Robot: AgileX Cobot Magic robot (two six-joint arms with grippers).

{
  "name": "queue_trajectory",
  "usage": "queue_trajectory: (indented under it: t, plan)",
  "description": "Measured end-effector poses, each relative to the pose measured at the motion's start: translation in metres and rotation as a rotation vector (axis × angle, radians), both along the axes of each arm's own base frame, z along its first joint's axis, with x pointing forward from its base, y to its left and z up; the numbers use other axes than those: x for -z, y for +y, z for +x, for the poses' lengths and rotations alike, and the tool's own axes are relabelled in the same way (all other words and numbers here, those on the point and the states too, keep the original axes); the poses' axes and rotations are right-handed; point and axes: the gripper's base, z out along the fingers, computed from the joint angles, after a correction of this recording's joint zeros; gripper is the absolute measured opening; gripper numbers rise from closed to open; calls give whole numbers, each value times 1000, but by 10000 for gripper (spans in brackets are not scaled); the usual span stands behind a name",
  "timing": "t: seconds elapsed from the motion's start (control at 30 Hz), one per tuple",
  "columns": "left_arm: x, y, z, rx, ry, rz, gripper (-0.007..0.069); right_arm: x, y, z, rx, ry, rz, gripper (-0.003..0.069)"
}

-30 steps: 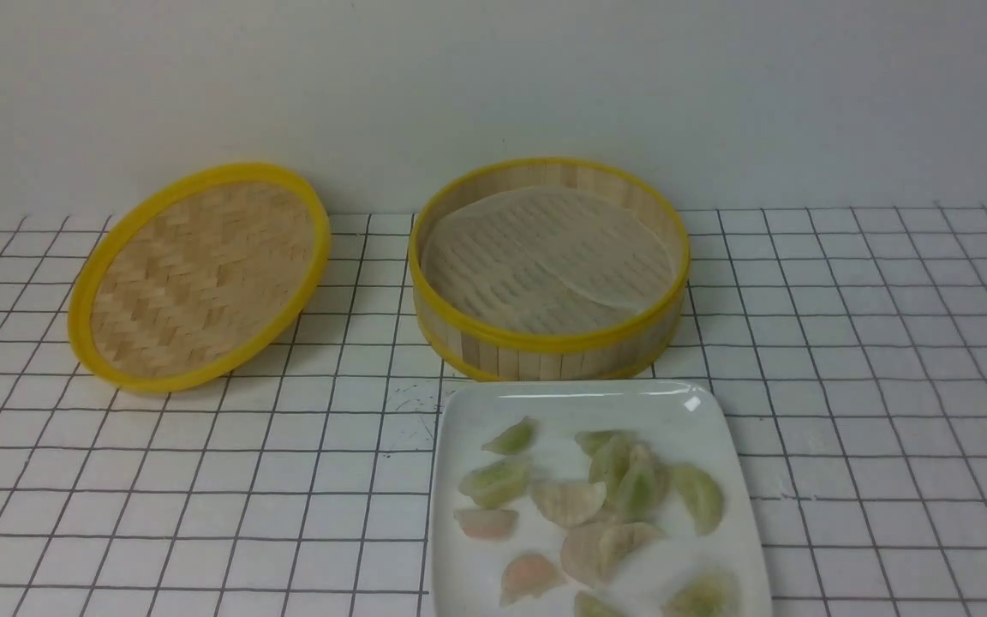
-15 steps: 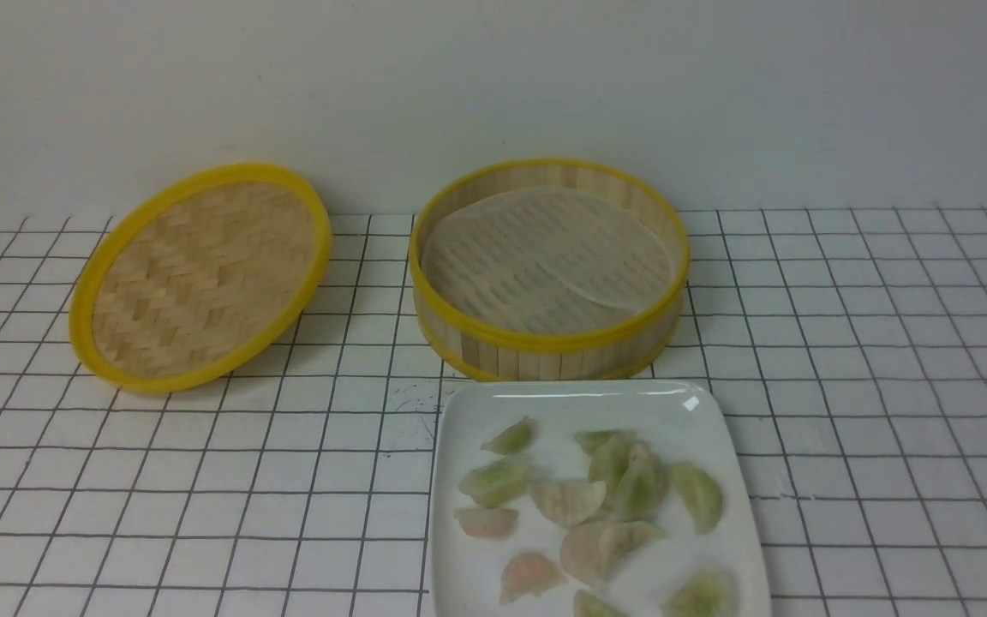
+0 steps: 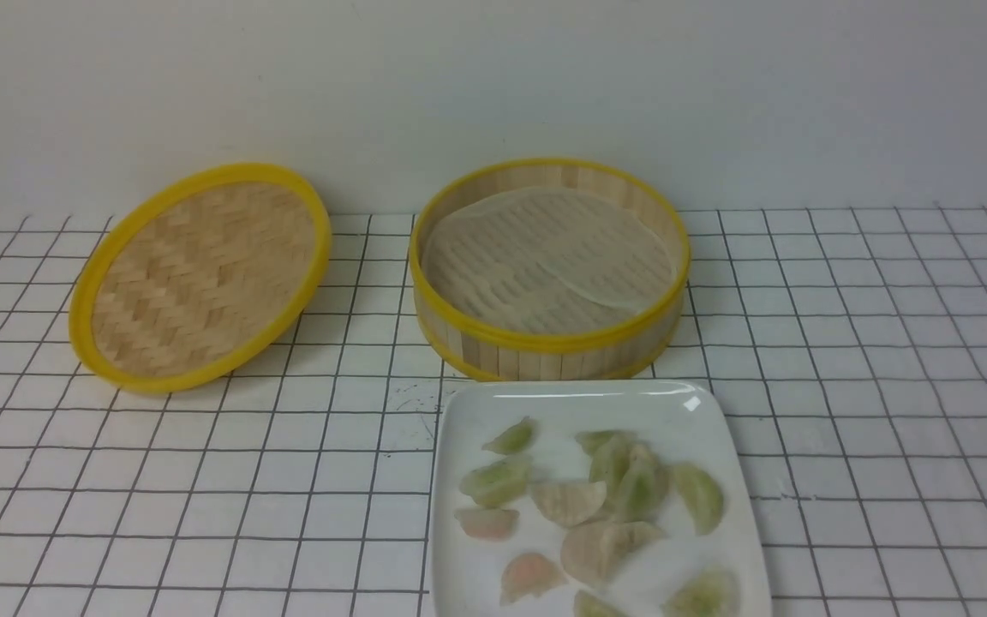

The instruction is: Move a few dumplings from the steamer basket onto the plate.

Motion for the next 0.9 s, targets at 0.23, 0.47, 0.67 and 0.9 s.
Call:
queue_trajectory:
  t: [0.23, 0.47, 0.67, 0.9]
  plan:
    - [28, -6, 16, -2, 84, 30, -6, 0, 0, 0, 0, 0, 0, -15]
    - [45, -5, 28, -59, 76, 123, -6, 0, 0, 0, 0, 1, -1, -15]
    - [96, -2, 58, -270, 36, 255, -6, 0, 0, 0, 0, 2, -1, -15]
    - [158, 3, 72, -418, 164, 277, -6, 0, 0, 0, 1, 2, -4, -15]
